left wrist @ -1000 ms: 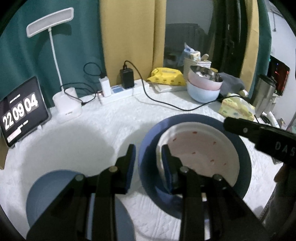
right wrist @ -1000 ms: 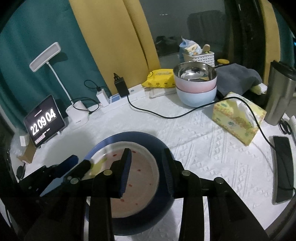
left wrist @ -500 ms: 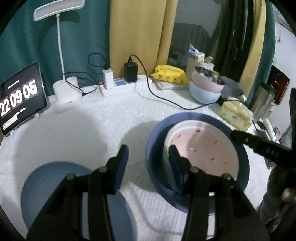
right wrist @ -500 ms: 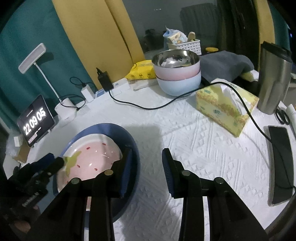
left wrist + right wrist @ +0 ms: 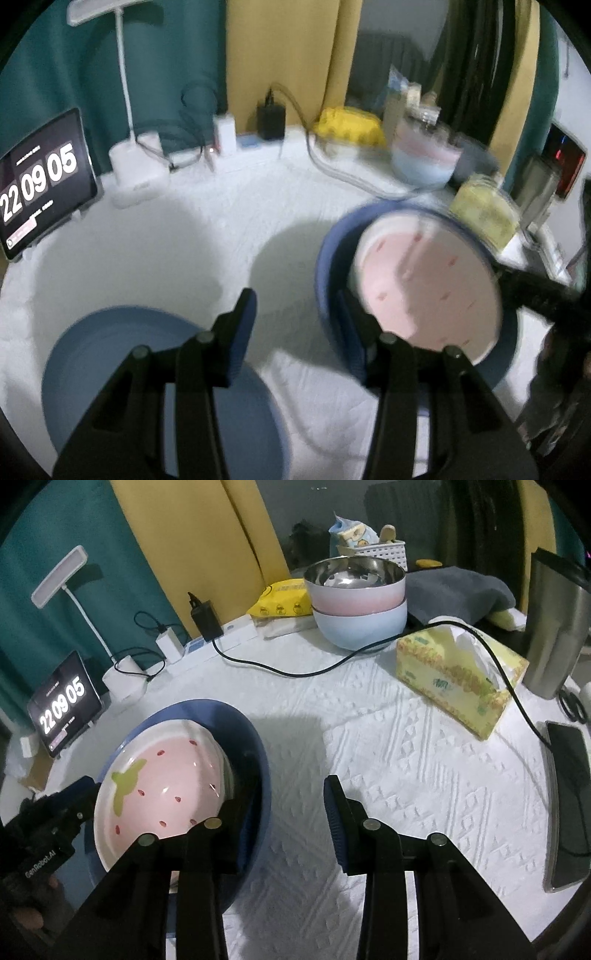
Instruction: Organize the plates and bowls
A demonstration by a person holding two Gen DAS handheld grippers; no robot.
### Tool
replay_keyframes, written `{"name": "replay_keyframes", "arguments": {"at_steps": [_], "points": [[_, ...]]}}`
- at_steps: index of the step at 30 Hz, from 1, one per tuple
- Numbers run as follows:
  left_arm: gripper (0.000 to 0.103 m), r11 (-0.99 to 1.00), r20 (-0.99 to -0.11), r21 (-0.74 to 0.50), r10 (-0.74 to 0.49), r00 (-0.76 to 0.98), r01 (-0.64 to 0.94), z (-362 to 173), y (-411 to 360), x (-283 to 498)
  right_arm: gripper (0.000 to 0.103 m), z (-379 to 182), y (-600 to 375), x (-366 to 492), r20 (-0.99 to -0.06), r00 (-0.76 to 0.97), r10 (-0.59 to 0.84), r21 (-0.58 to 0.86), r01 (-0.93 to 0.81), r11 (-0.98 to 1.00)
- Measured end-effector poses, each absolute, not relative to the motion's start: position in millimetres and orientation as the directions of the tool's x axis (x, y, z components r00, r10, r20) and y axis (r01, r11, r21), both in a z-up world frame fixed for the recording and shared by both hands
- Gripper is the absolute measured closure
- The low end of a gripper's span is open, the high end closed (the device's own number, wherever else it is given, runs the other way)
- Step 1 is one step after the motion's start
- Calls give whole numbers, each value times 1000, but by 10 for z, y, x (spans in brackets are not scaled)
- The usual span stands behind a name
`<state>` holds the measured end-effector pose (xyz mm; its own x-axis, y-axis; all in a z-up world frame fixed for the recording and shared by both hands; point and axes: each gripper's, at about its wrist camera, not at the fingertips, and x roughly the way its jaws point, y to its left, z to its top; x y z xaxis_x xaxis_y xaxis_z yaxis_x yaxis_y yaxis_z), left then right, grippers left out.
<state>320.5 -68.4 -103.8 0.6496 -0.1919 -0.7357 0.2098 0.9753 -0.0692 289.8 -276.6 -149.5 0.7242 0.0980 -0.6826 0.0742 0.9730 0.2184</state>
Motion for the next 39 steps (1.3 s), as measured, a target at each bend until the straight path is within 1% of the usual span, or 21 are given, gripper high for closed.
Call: {"name": "replay_keyframes", "arguments": {"at_steps": [5,9,10,11,12,13,14,15,16,17,19,20,27,39], "points": [[56,976,-731,-75,-195,653,207,-1037,-678,3205,63,-1523,-2783,2916,-689,717,103,233,84,969],[59,973,-722,-124,-225,654,196,-1049,-651,3200,63,-1530,-2770,2907,-685,722,97,234,93,968],[64,972,-716,-123,-227,660,201,-1050,-658,3187,63,-1538,-2777,2902,-682,724,102,245,95,965],[70,968,-708,-124,-239,665,216,-1046,-689,3164,63,-1543,-2786,2898,-679,726,110,258,95,961],[73,968,-703,-119,-239,670,221,-1041,-713,3146,63,-1548,-2793,2894,-675,728,116,269,97,958],[82,967,-698,-116,-242,674,228,-1041,-727,3134,64,-1556,-2800,2888,-671,731,121,280,99,955],[90,964,-693,-112,-250,676,242,-1037,-760,3116,66,-1558,-2797,2884,-669,733,126,285,97,954],[91,964,-689,-101,-247,682,247,-1028,-798,3096,71,-1558,-2787,2880,-666,733,136,293,89,952],[91,964,-686,-100,-245,685,245,-1022,-800,3086,78,-1556,-2775,2879,-665,734,142,298,86,951],[91,963,-681,-109,-253,687,247,-1020,-797,3082,81,-1548,-2753,2878,-664,734,142,297,84,951],[91,958,-676,-138,-278,682,253,-1016,-759,3087,94,-1531,-2704,2880,-662,735,149,298,76,951],[91,957,-676,-140,-281,681,255,-1016,-748,3089,95,-1525,-2685,2878,-662,736,142,295,82,952],[92,958,-674,-127,-273,686,257,-1018,-758,3063,95,-1513,-2666,2865,-657,743,132,297,94,950],[92,950,-669,-156,-302,679,270,-1016,-718,2992,95,-1441,-2645,2772,-652,750,114,287,105,952]]}}
